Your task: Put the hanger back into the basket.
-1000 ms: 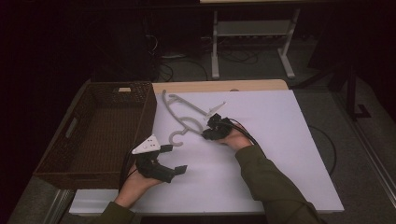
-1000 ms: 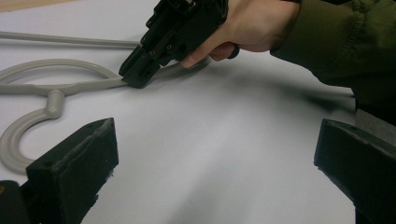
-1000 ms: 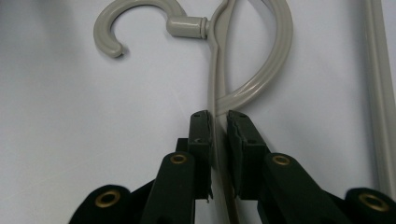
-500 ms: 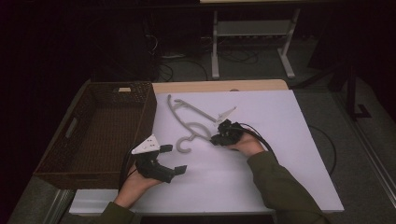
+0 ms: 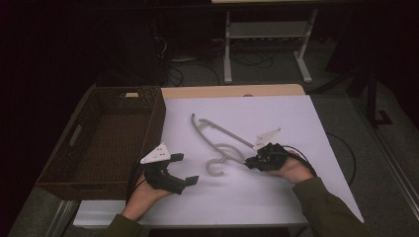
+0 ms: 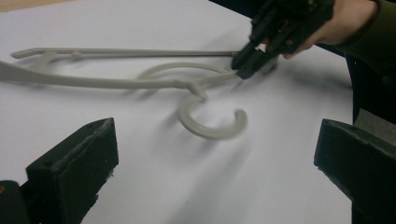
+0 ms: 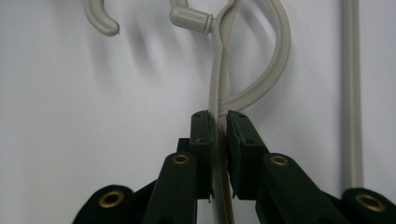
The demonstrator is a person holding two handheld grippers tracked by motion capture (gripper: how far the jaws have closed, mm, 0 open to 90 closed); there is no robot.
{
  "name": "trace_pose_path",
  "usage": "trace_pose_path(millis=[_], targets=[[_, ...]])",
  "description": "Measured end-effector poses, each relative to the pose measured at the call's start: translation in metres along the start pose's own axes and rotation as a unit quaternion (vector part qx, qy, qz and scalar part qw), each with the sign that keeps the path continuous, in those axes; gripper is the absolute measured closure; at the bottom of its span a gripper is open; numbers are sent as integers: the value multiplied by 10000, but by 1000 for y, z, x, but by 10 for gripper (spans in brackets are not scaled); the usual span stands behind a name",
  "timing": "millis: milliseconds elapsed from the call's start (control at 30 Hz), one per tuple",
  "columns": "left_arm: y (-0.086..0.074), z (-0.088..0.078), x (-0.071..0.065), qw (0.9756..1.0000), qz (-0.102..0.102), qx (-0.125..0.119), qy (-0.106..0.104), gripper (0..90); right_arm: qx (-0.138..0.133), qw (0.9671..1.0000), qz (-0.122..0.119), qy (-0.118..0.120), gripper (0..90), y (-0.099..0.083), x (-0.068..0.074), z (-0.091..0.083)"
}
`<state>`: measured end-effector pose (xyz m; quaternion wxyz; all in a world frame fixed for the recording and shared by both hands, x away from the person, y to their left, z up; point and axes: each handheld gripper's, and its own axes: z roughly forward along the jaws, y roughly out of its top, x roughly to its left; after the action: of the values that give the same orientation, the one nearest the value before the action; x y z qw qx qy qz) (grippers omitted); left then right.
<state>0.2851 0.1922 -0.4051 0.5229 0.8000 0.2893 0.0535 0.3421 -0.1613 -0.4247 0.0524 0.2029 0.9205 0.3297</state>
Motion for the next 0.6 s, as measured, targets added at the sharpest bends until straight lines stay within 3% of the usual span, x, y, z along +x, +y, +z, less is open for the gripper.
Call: trace_pose_path(millis=[33,67,133,200,267,367,400,433,467,567,600], targets=[[0,0,0,10000,5,-2,-3,0,59,10000,-40,4,808,-4,2,-1],[0,0,0,10000,-5,-1,0,0,212,9994,-263,-12,806,-10,5,0],[0,0,0,10000,-5,-8,-2,0,256,9995,-171,24,796,-14,8,1],[0,0,0,10000,0,-12,-3,0,217,9995,-216,21,708,-14,7,1],[0,0,0,10000,-13,6,-2,0,40,9998,-193,93,677,-9,6,-2],[0,1,0,10000,-29,13,8,0,-152,9999,0,38,662,5,4,-3],[0,1,1,10000,-7,20,7,0,-334,9992,200,41,660,20,2,2],[0,1,1,10000,-4,20,13,0,-334,9992,200,41,660,20,2,2],[0,1,0,10000,12,12,10,0,-482,9984,289,40,661,35,-3,11],[0,0,1,10000,26,21,3,0,-509,9980,379,46,658,49,-6,23],[0,0,1,10000,-6,16,2,0,-493,9984,293,-20,657,55,-9,30]])
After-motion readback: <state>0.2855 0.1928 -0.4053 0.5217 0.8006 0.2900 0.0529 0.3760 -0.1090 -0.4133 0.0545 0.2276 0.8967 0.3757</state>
